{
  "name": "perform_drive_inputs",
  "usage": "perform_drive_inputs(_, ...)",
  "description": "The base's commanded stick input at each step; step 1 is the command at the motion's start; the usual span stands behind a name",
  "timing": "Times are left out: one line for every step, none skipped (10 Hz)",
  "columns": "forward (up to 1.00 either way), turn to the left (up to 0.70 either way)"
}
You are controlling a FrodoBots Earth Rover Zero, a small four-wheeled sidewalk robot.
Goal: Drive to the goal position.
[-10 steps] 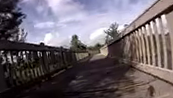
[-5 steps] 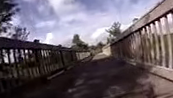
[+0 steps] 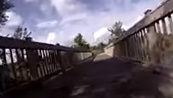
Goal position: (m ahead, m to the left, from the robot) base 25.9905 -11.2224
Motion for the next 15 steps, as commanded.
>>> perform_drive_inputs(1.00,0.00)
perform_drive_inputs(1.00,0.00)
perform_drive_inputs(1.00,0.00)
perform_drive_inputs(1.00,0.00)
perform_drive_inputs(1.00,-0.01)
perform_drive_inputs(1.00,-0.29)
perform_drive_inputs(1.00,-0.34)
perform_drive_inputs(1.00,-0.40)
perform_drive_inputs(1.00,-0.40)
perform_drive_inputs(1.00,-0.40)
perform_drive_inputs(1.00,-0.40)
perform_drive_inputs(1.00,-0.40)
perform_drive_inputs(1.00,-0.40)
perform_drive_inputs(1.00,-0.15)
perform_drive_inputs(1.00,0.00)
